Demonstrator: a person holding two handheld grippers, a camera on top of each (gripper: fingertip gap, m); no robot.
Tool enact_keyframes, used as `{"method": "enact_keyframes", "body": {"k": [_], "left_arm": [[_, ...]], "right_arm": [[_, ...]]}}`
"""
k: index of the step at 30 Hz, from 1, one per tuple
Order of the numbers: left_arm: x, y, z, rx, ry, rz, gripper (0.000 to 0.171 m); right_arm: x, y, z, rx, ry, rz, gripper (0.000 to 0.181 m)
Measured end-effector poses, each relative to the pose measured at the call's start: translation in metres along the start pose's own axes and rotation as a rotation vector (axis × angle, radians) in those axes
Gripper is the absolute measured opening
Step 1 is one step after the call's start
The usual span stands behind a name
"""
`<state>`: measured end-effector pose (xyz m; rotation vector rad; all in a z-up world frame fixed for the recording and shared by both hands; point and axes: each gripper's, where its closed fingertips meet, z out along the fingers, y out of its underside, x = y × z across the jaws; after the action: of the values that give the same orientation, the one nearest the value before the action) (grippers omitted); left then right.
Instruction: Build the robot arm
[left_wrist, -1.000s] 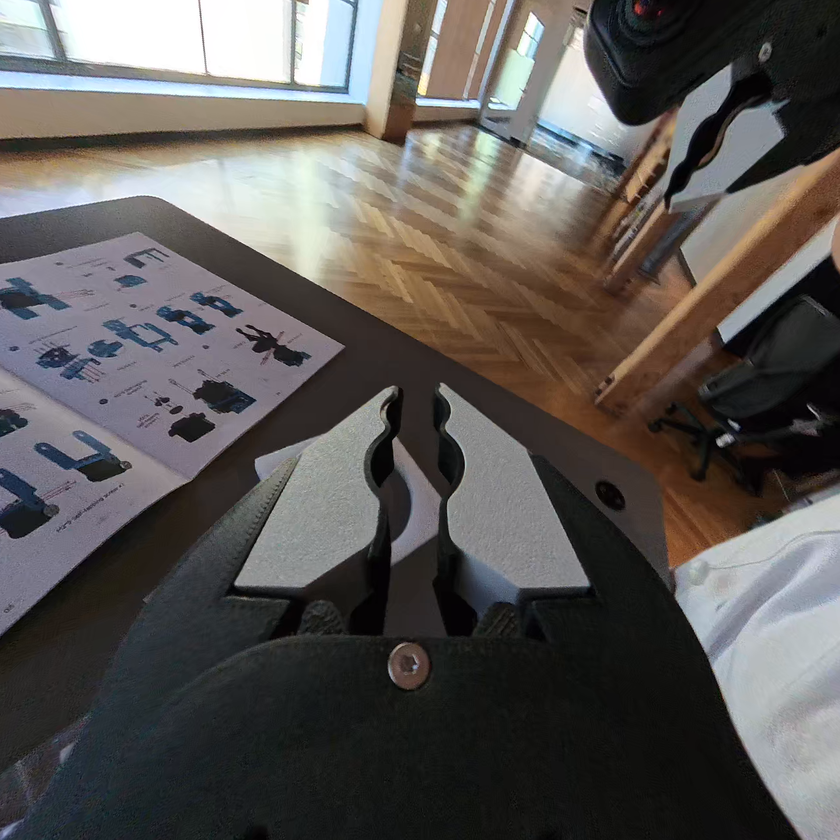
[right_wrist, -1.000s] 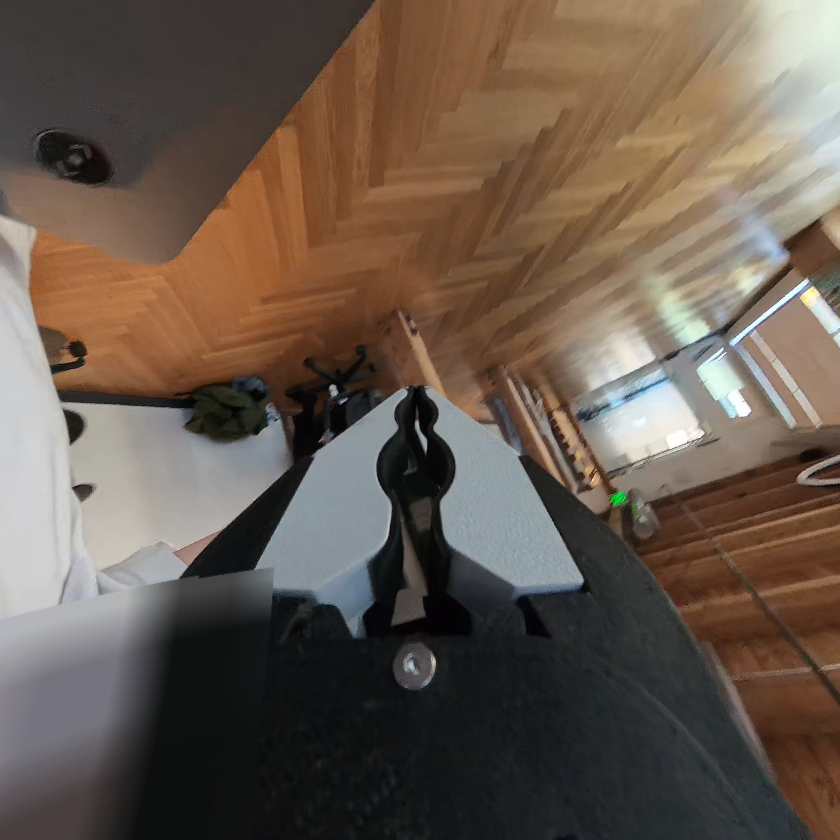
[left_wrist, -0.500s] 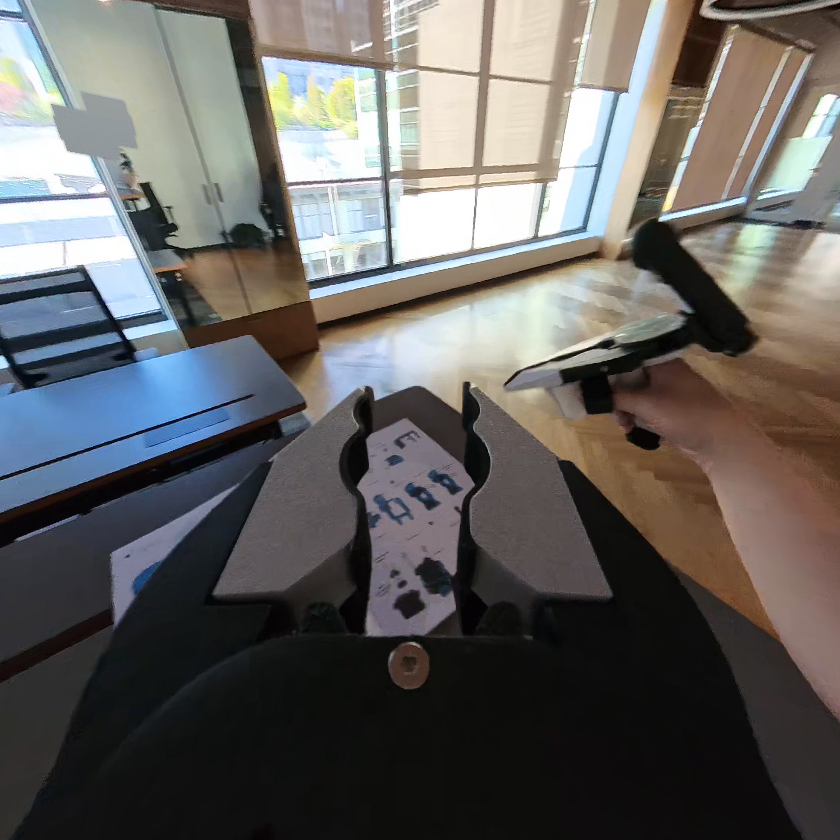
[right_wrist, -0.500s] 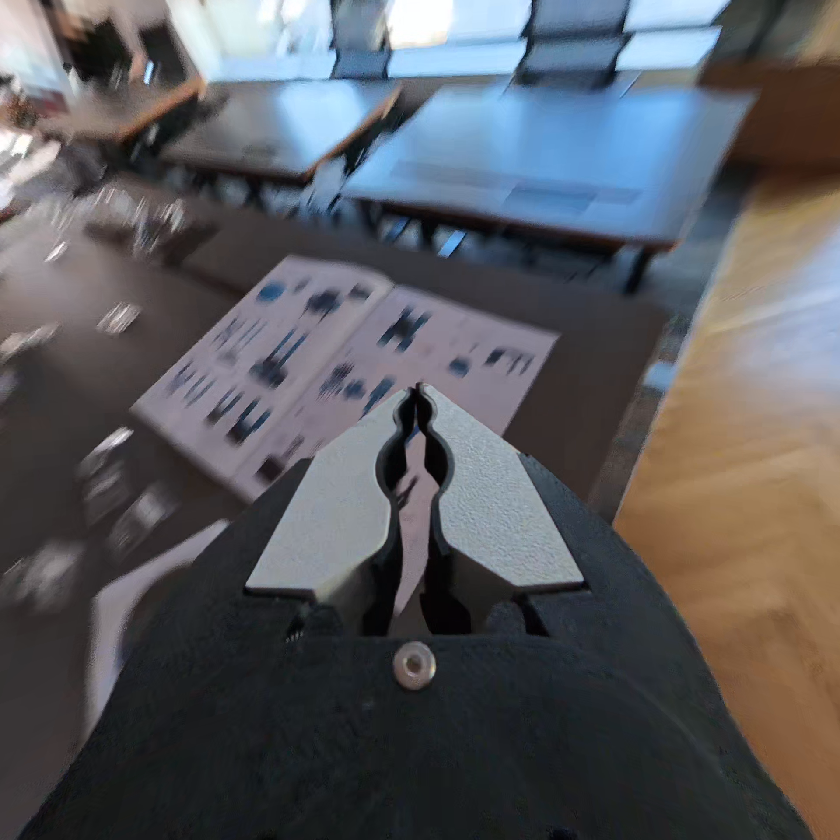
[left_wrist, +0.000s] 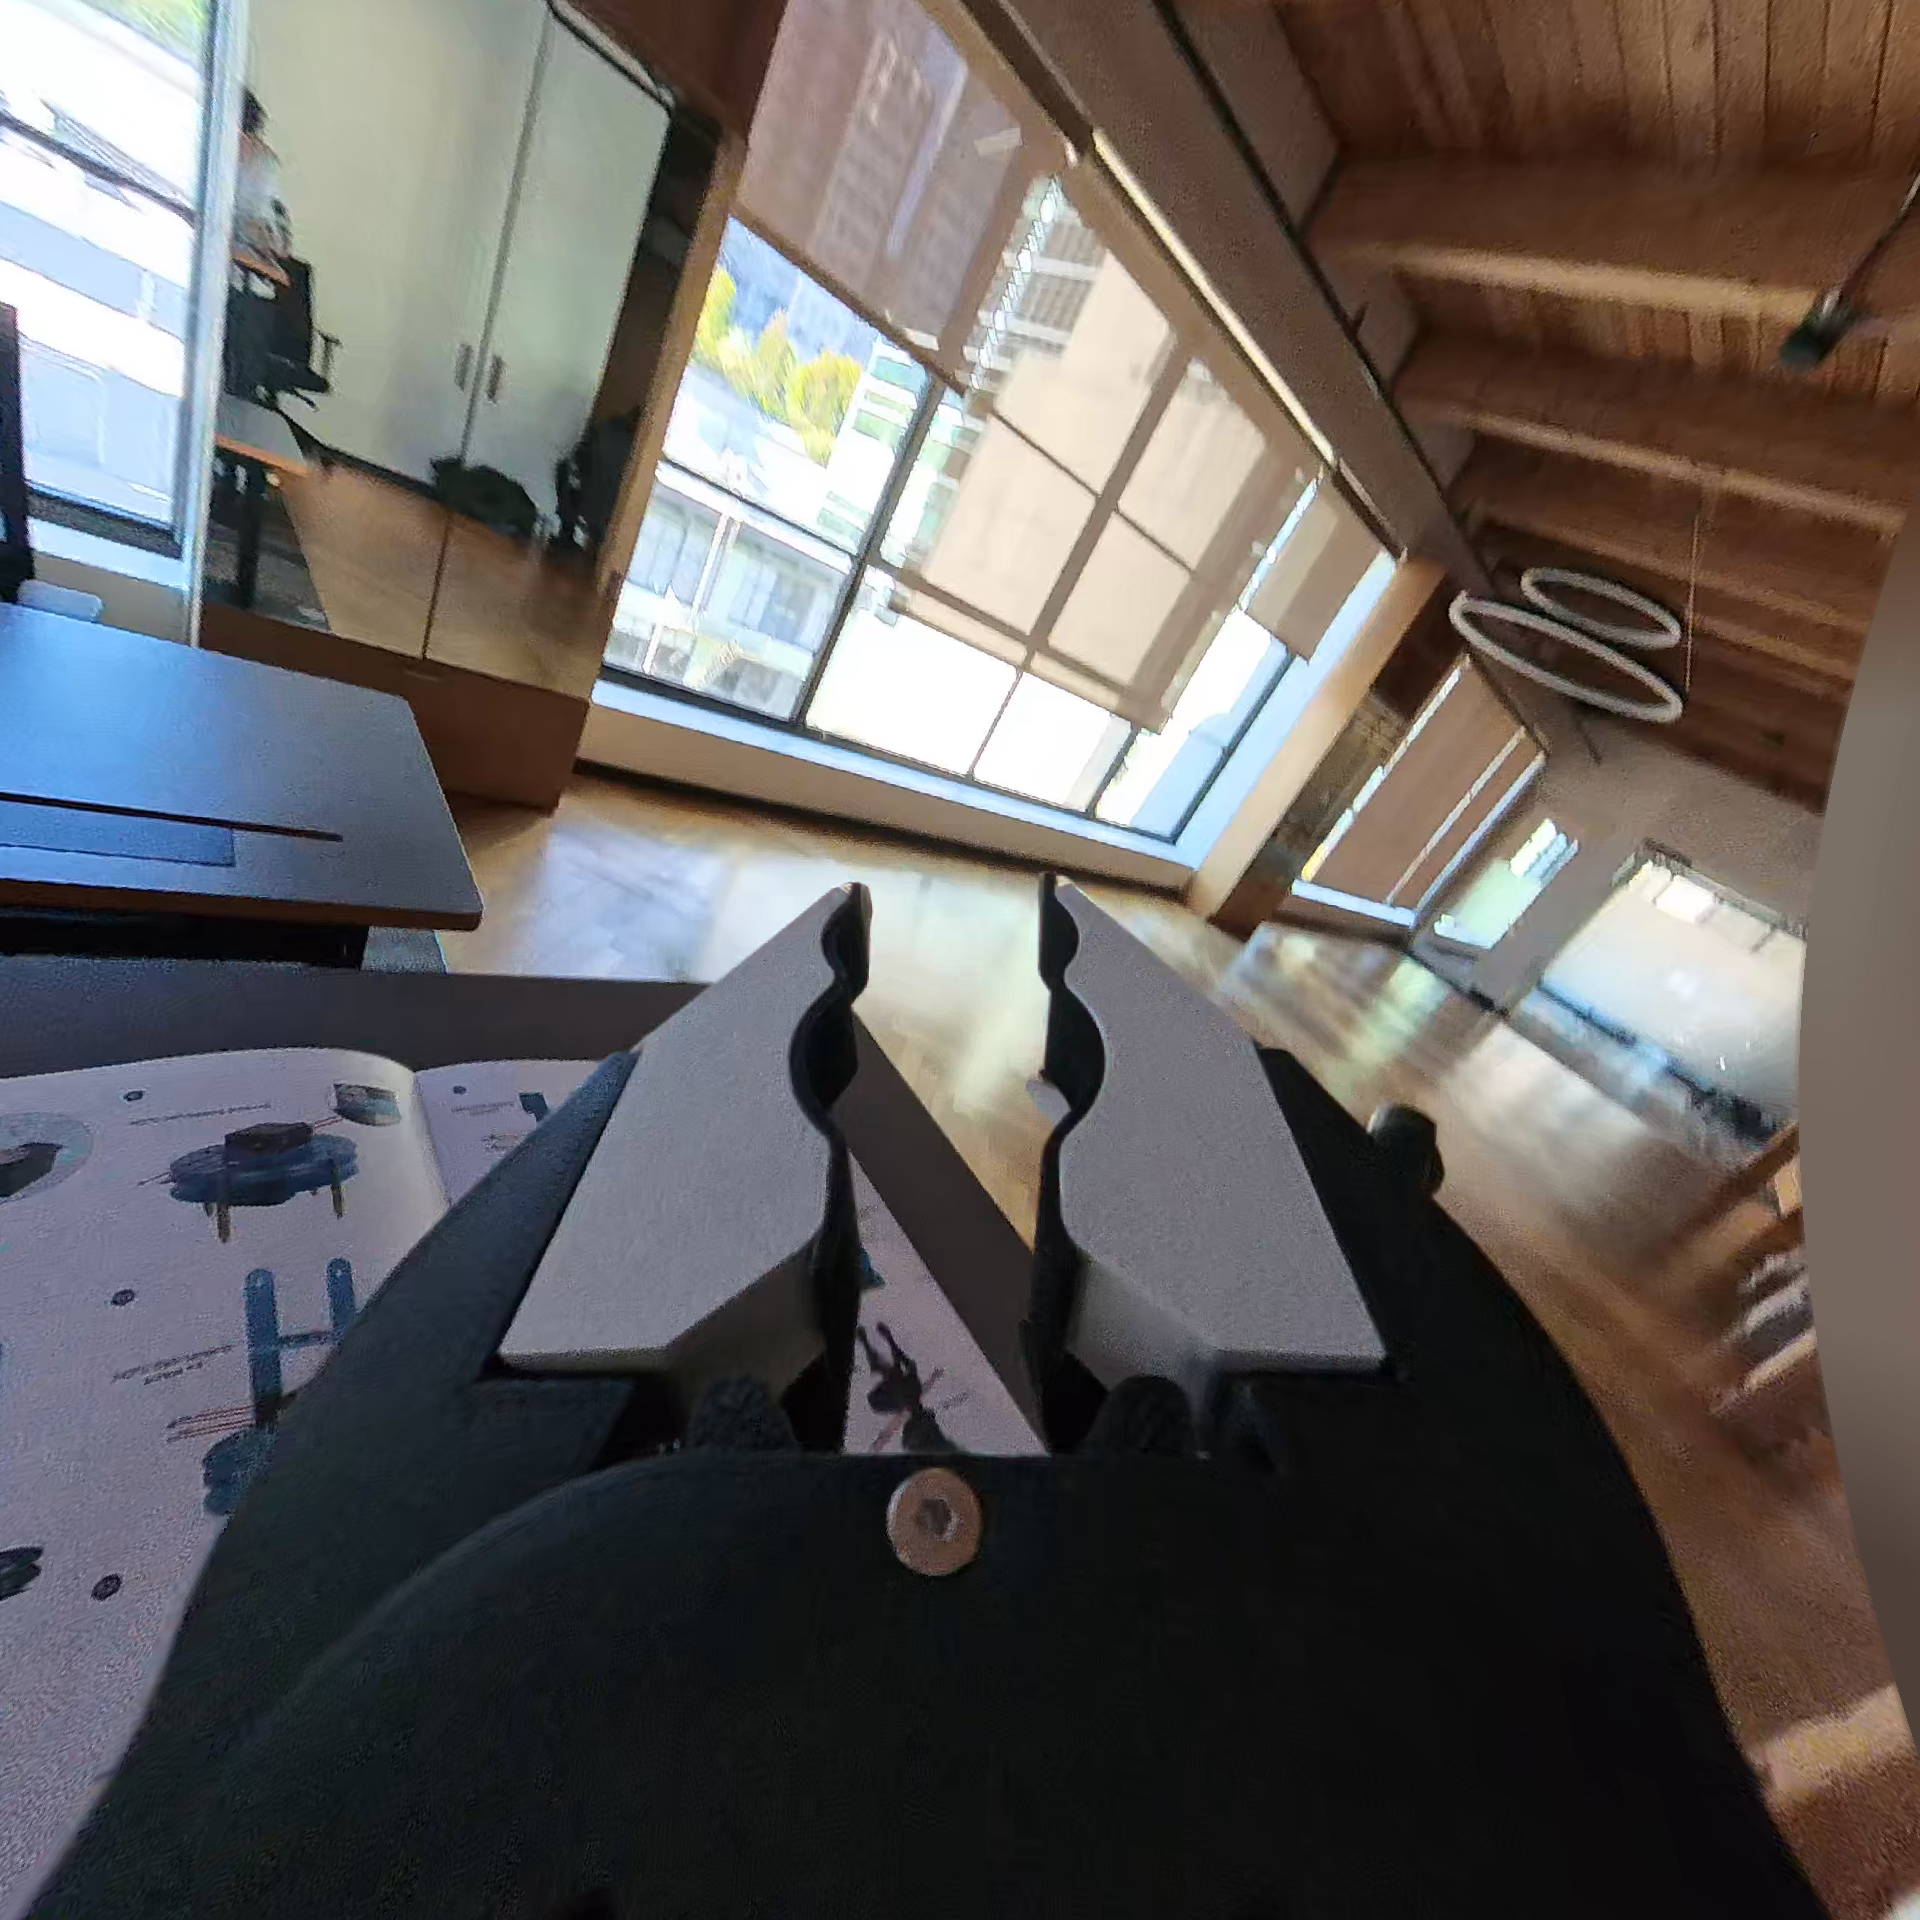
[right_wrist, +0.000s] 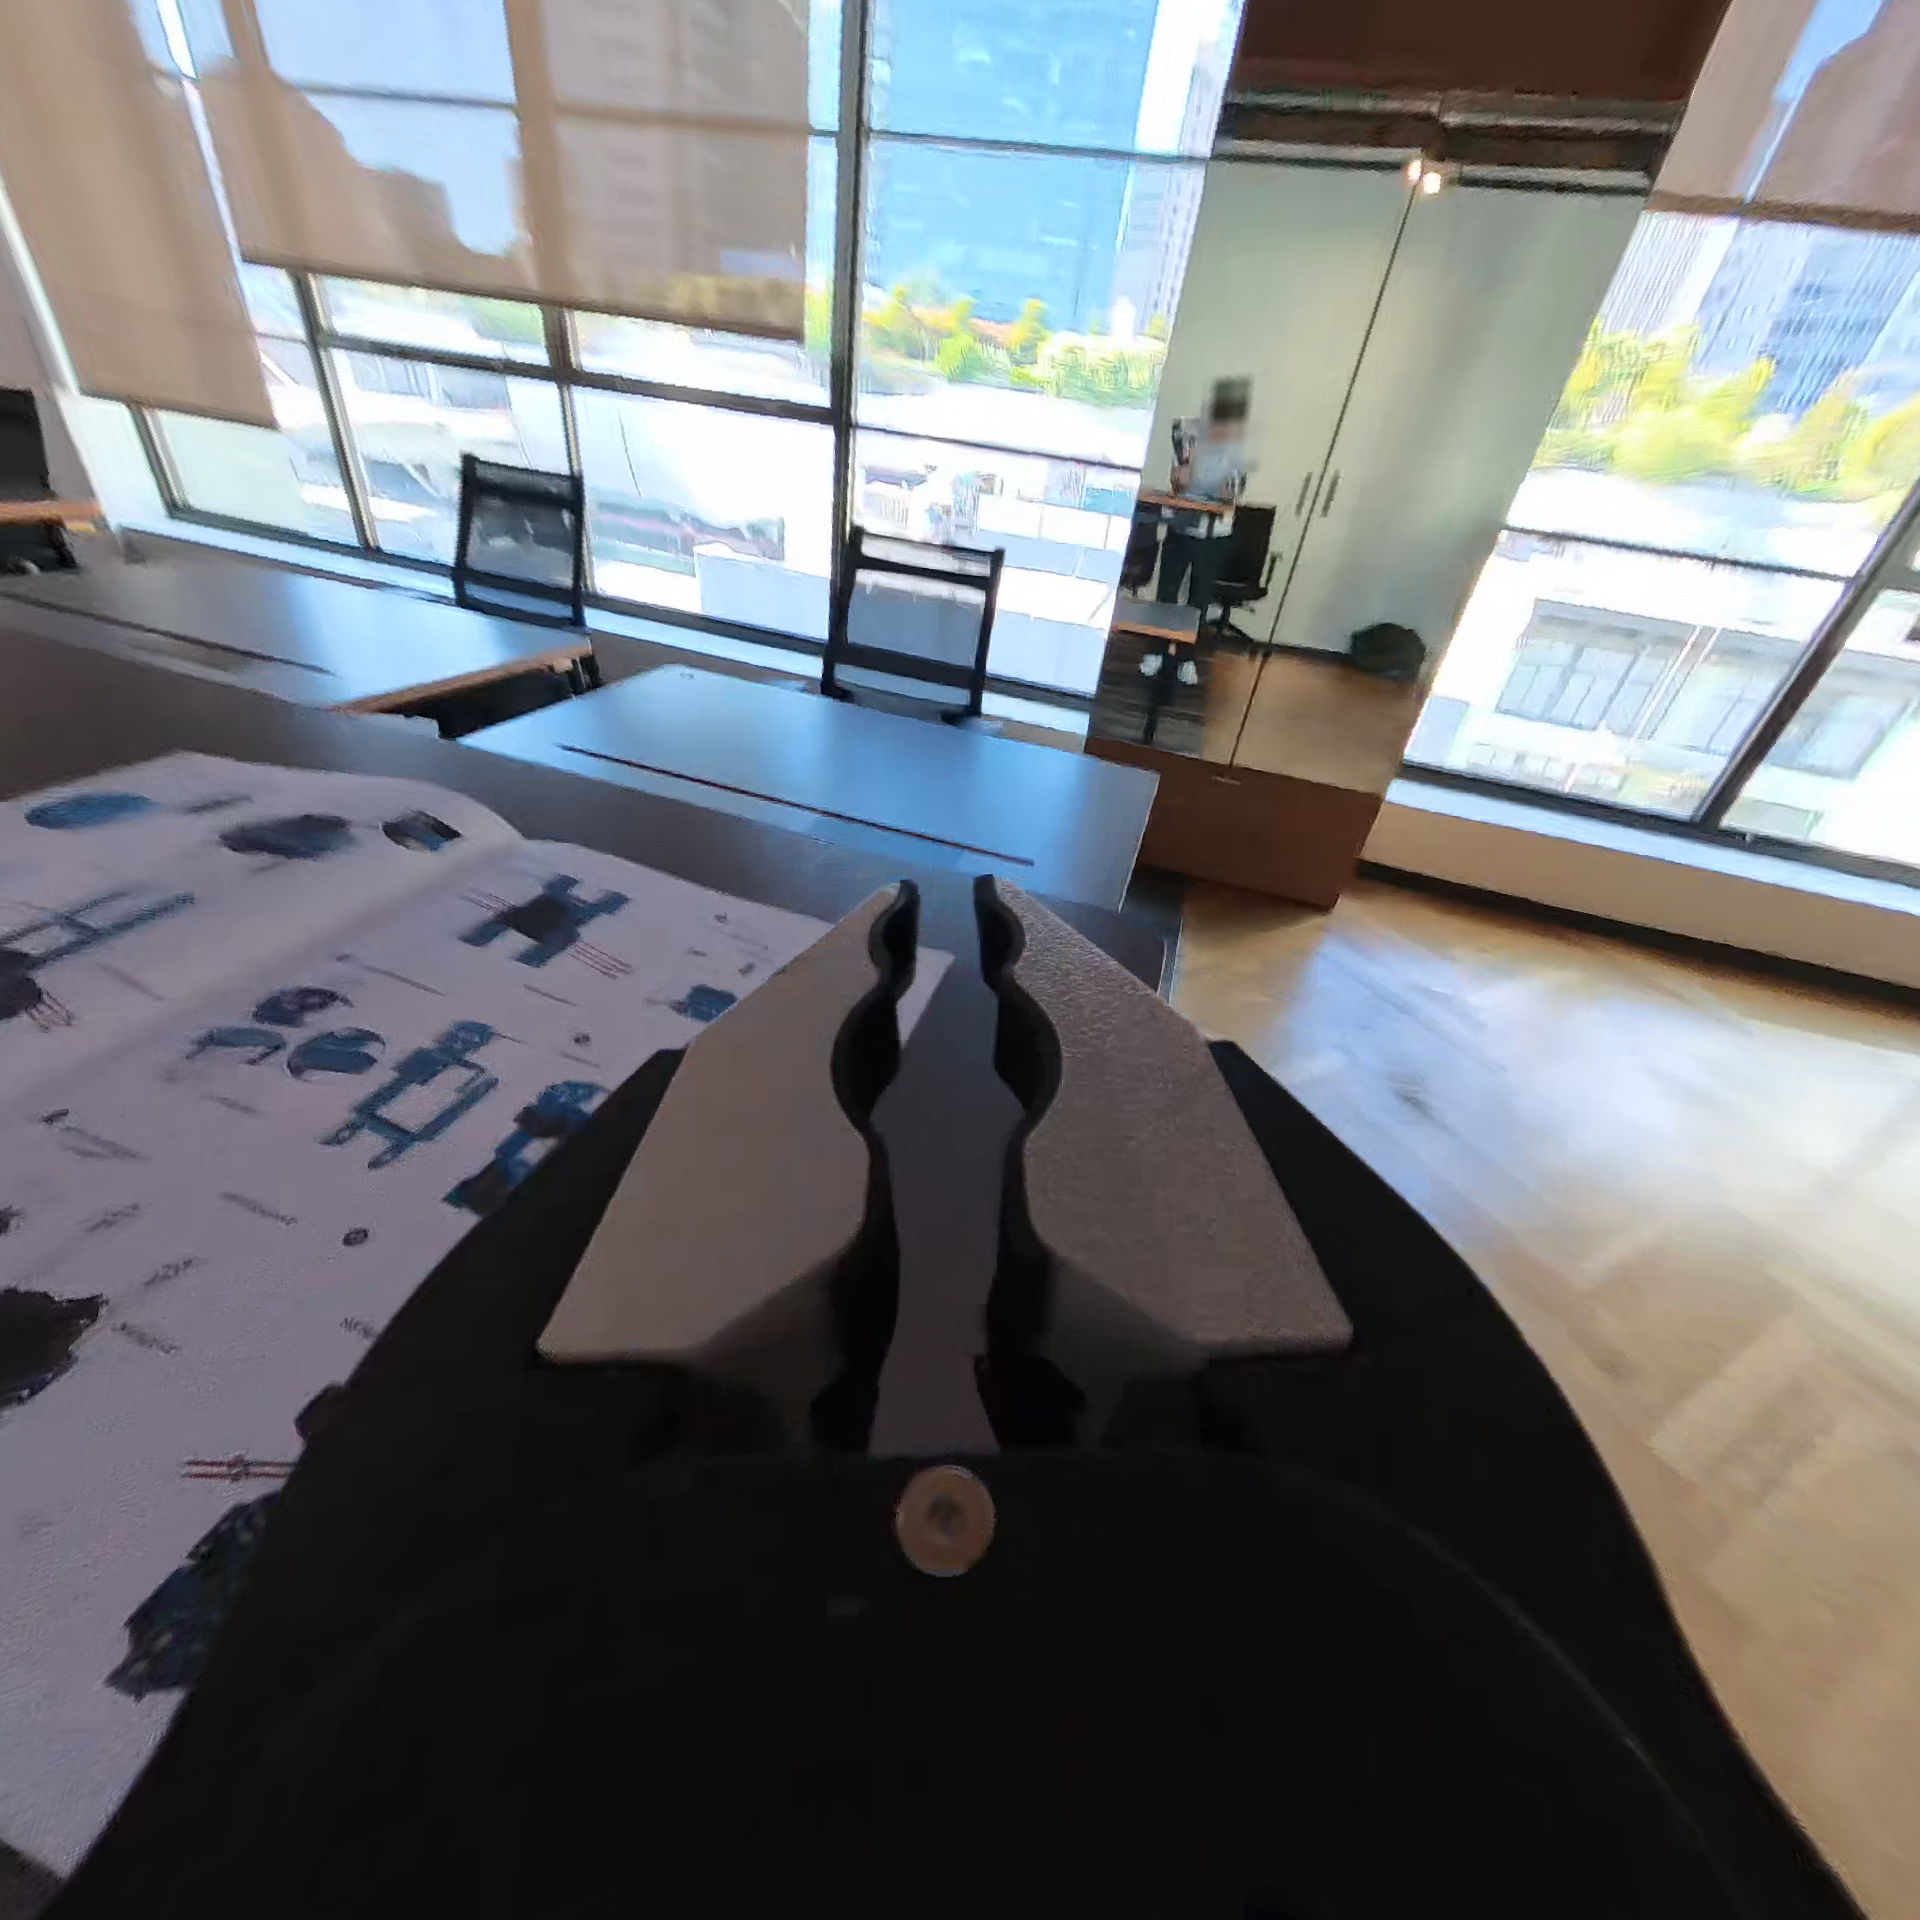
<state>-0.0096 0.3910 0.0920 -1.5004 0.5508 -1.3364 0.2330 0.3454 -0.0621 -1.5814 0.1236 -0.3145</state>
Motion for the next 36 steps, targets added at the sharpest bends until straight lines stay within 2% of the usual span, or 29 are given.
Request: {"method": "enact_keyframes", "body": {"k": [2,5,7,9,10,12,15,17,21,22,26,31,36], "left_arm": [[-0.007,-0.005,-0.003,0.071,-0.039,0.006,0.030],[-0.023,-0.009,-0.011,0.098,-0.137,0.081,0.028],[-0.030,-0.009,-0.017,0.103,-0.182,0.121,0.028],[-0.044,-0.008,-0.024,0.106,-0.251,0.162,0.023],[-0.048,-0.015,-0.027,0.148,-0.274,0.159,0.021],[-0.036,-0.037,-0.030,0.213,-0.209,0.132,0.021],[-0.026,-0.066,-0.048,0.301,-0.225,0.207,0.016],[-0.029,-0.062,-0.056,0.278,-0.262,0.227,0.014],[-0.037,-0.031,-0.048,0.069,-0.249,0.195,0.017],[-0.039,-0.028,-0.048,0.053,-0.247,0.171,0.018],[-0.018,-0.039,-0.050,0.119,-0.141,0.103,0.016],[-0.020,-0.043,-0.055,0.128,-0.141,0.096,0.016],[-0.021,-0.038,-0.050,0.109,-0.129,0.085,0.016]], "right_arm": [[-0.007,0.008,0.003,-0.027,-0.045,0.043,0.023],[-0.018,0.011,0.005,-0.021,-0.133,0.158,0.033],[-0.015,0.011,0.005,-0.026,-0.129,0.178,0.031],[-0.004,0.018,0.004,-0.059,-0.059,0.168,0.017],[0.003,0.023,0.003,-0.085,-0.010,0.186,0.011],[0.011,0.027,0.004,-0.088,0.052,0.233,0.009],[0.017,0.018,0.003,-0.033,0.098,0.231,0.009],[0.017,0.013,0.000,-0.010,0.107,0.226,0.008],[0.011,0.007,-0.006,0.033,0.091,0.304,0.008],[0.011,0.005,-0.007,0.042,0.093,0.304,0.007],[0.016,-0.002,-0.011,0.083,0.112,0.313,0.004],[0.025,-0.011,-0.018,0.160,0.134,0.367,0.003],[0.021,-0.005,-0.015,0.110,0.161,0.321,0.003]]}}
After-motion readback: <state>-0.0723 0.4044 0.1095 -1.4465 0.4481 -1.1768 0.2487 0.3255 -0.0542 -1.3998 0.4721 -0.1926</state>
